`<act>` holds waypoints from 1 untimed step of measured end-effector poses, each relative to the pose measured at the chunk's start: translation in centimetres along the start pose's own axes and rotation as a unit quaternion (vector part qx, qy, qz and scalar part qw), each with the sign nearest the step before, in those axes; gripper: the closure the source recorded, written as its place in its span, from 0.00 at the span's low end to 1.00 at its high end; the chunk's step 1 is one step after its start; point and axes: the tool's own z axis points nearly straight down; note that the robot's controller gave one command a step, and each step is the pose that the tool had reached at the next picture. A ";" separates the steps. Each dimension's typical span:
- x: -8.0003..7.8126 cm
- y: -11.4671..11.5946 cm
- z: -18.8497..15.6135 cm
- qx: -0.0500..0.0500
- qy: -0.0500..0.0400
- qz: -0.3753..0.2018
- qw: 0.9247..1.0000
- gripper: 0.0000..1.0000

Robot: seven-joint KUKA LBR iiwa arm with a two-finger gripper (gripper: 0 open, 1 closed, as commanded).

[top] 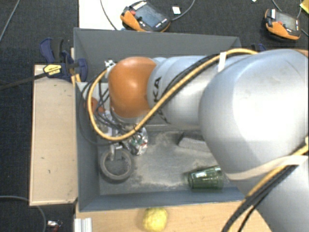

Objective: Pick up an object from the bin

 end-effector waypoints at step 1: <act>5.3 -2.5 0.1 0.003 0.009 0.123 0.992 1.00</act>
Offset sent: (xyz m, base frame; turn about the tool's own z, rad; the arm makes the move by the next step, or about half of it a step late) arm 0.0000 0.0000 0.0000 0.0000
